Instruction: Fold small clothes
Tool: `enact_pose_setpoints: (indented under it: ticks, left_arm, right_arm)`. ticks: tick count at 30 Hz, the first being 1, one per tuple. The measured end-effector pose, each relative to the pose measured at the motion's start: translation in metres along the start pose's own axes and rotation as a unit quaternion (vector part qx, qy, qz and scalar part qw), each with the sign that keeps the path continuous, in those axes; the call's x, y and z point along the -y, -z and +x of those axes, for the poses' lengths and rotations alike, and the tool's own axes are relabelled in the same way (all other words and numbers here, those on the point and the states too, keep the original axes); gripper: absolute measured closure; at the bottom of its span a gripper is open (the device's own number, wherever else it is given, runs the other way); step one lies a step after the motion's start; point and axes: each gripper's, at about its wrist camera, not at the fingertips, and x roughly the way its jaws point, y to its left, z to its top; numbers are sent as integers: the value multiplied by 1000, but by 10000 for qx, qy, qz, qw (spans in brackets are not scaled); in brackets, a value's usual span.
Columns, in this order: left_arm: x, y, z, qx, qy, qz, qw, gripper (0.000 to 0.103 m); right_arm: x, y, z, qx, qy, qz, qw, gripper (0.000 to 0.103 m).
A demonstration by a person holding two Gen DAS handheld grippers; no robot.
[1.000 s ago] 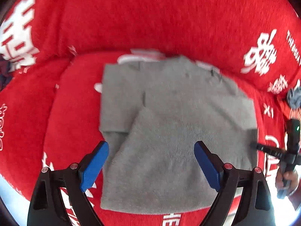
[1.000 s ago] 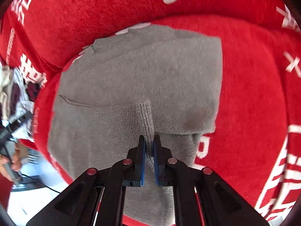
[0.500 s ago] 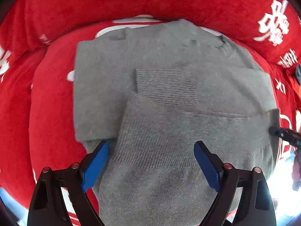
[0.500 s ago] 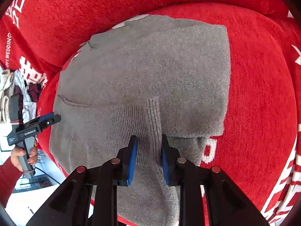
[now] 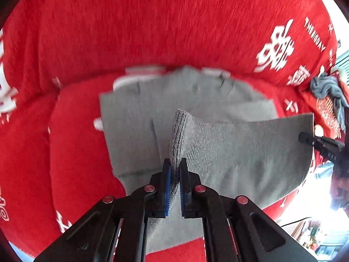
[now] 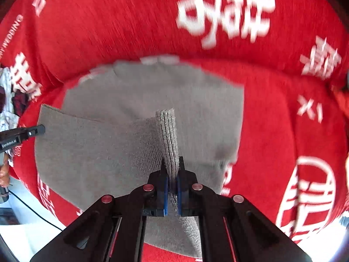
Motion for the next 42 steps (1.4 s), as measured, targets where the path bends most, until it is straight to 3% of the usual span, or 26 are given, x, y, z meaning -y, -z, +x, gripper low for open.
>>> enact_pose_setpoints:
  ticks: [4,8,13,19,21,23,26,28,31,37,40,42]
  left_arm:
    - [-8,-39,-12,487,-41,-30,9988,95]
    - [-26,-82,12,721,-198,-164,9971,95]
    - [-39,-106,86,379,-670,-275,9967,95]
    - [-53,-103,138,99,-1090,-345,9934,95]
    - [-59,-104,142,100,-1307,-408,9905,86]
    - [-66,-105,138,120,-1659,-556,9845,45]
    - [-77,-104,120,219,-2008,-749,9765,42]
    - [-84,-99,102,198,-1822,-903,9789,42]
    - [-78,-86,71,254,-1123,-888,9894,42]
    - [-36,-34,62,-191,-215,-523,9982,42]
    - [-25,-8,84,-504,-211,-592,9968,42]
    - [-23,10,91,-654,-314,-653,9952,42]
  right_arm:
    - [-7,-51,-17,411,56,-301,9987,97]
    - [-1,-98,16,480,167,-305,9982,97]
    - [27,-124,105,61,122,225,9997,97]
    - [41,-118,173,-249,147,444,9986,97]
    - [48,-117,178,-183,34,593,9981,97]
    - [55,-119,176,-164,-21,743,9971,95]
    - [73,-120,165,-228,165,1081,9937,84]
    - [87,-117,150,-193,219,1362,9903,83]
    - [94,-102,119,-21,-110,1539,9880,83]
    - [51,-37,96,-316,-756,1192,9895,87]
    - [37,-2,114,-689,-737,1173,9880,87]
    - [27,17,121,-696,-697,1171,9882,88]
